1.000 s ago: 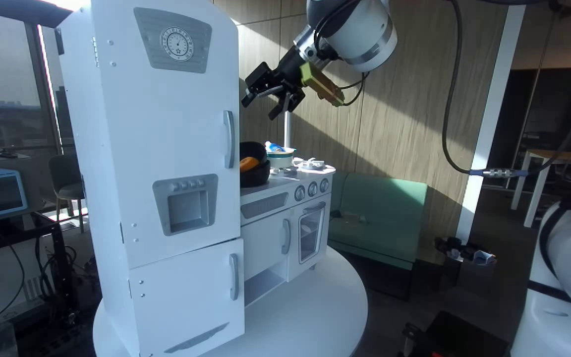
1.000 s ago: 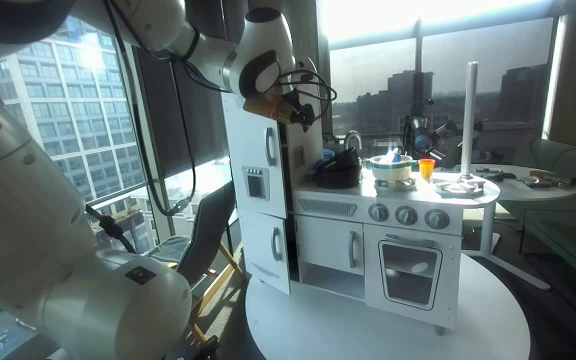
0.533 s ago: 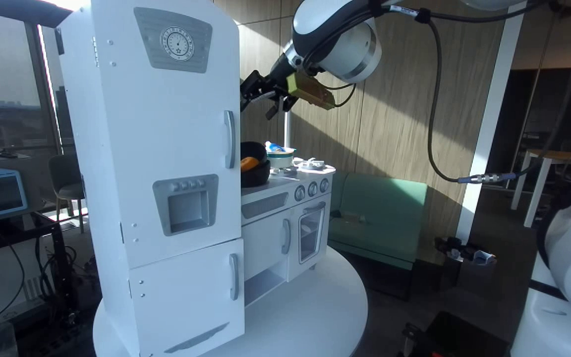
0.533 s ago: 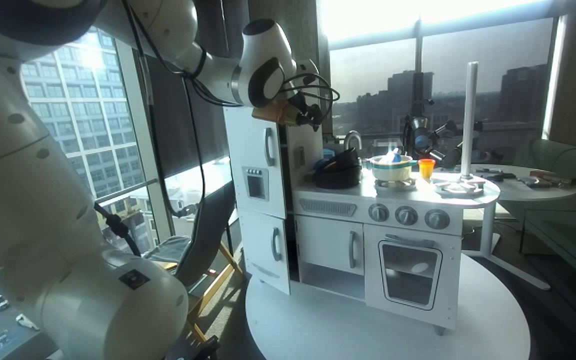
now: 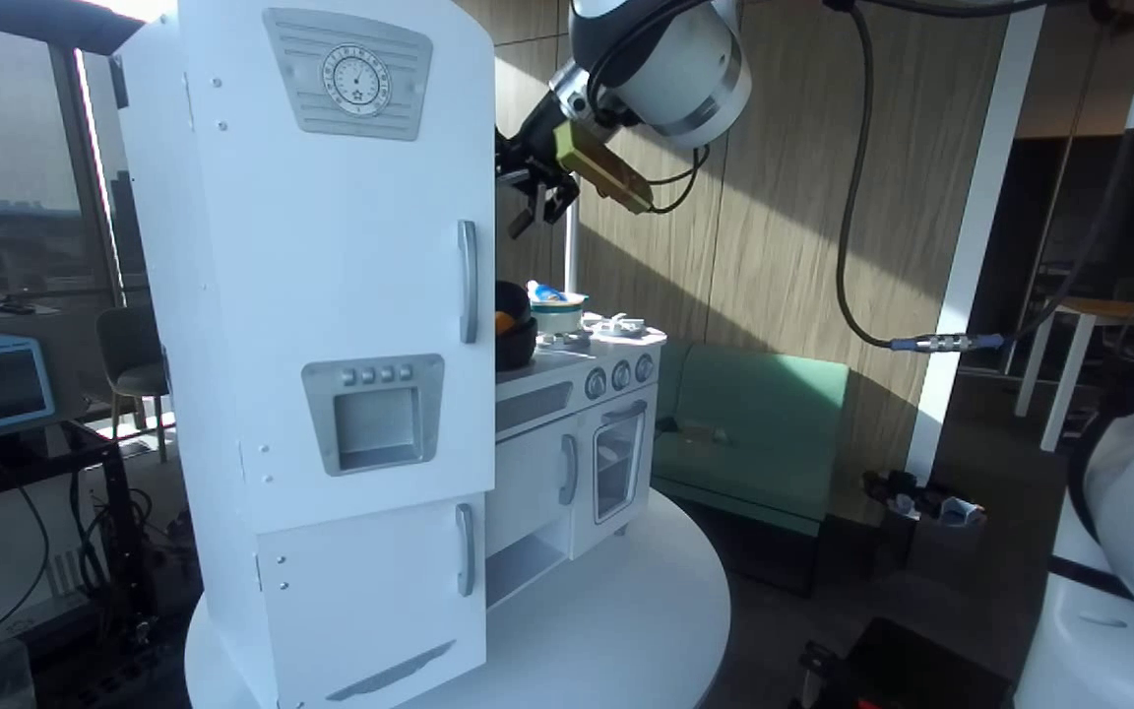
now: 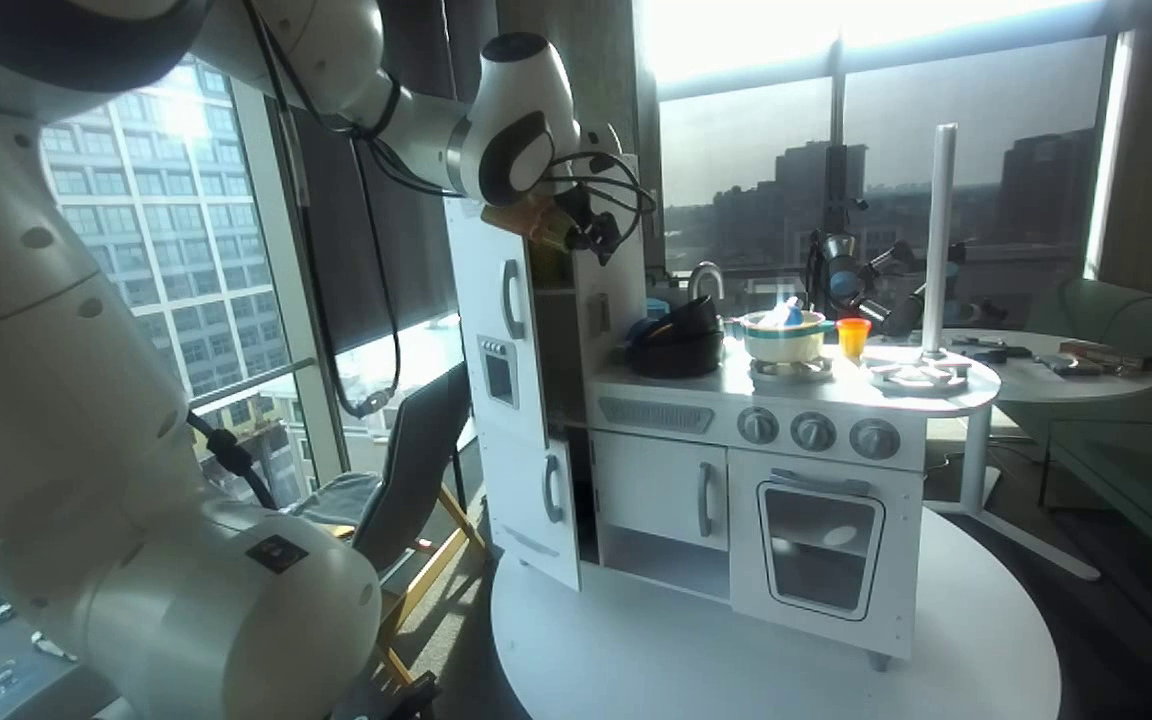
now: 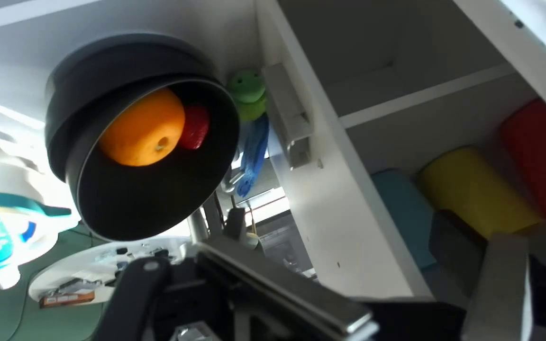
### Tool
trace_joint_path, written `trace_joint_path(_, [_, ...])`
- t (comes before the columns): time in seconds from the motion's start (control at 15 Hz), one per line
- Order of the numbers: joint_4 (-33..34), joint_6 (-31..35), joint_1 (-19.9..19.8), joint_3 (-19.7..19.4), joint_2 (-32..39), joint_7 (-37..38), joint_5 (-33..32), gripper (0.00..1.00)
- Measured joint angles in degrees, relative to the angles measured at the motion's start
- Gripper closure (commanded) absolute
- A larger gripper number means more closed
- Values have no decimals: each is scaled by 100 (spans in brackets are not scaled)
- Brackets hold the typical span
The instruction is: Open all the cupboard doors
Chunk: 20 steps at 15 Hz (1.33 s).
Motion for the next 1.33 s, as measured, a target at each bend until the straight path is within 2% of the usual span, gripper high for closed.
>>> trace_joint_path(0.13, [27,-501,79,-30,-156,7,241,0])
trace_joint_path(0.47, [45,-1957,91,-41,-596,50,346,0])
trace_joint_path(0.67, [33,-2582,283,-8,-734,-50,716,0])
trace_joint_path(1.0, [18,-2902,634,441,-608,-108,878,0])
trace_joint_path(1.33, [74,-2897,702,865,-277,-108,810,0])
